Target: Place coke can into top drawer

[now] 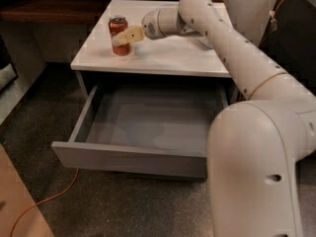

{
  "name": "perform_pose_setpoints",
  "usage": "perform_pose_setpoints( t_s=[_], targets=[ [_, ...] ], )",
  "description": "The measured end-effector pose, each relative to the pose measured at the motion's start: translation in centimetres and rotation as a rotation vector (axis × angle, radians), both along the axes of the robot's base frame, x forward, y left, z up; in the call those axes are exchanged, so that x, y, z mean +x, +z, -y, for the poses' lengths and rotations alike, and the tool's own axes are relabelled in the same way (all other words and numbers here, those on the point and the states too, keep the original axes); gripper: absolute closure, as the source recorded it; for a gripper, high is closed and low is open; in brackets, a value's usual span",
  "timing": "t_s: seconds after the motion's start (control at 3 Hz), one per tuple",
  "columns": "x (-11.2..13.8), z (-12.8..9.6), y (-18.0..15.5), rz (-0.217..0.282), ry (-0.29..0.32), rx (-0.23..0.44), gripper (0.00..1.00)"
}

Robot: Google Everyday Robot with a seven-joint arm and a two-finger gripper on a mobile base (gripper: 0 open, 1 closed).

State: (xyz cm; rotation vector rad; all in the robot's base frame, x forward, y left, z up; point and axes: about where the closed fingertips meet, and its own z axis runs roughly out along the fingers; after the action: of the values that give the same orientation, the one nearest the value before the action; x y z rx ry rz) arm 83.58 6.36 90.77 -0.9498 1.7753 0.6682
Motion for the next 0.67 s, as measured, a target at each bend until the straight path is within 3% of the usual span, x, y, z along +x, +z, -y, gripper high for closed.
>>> perform_pose_setpoints(
  t_s=[0.67],
  targets=[
    [1.6,-3.1,0.1,0.014,0.033,0.024,0.02]
  ],
)
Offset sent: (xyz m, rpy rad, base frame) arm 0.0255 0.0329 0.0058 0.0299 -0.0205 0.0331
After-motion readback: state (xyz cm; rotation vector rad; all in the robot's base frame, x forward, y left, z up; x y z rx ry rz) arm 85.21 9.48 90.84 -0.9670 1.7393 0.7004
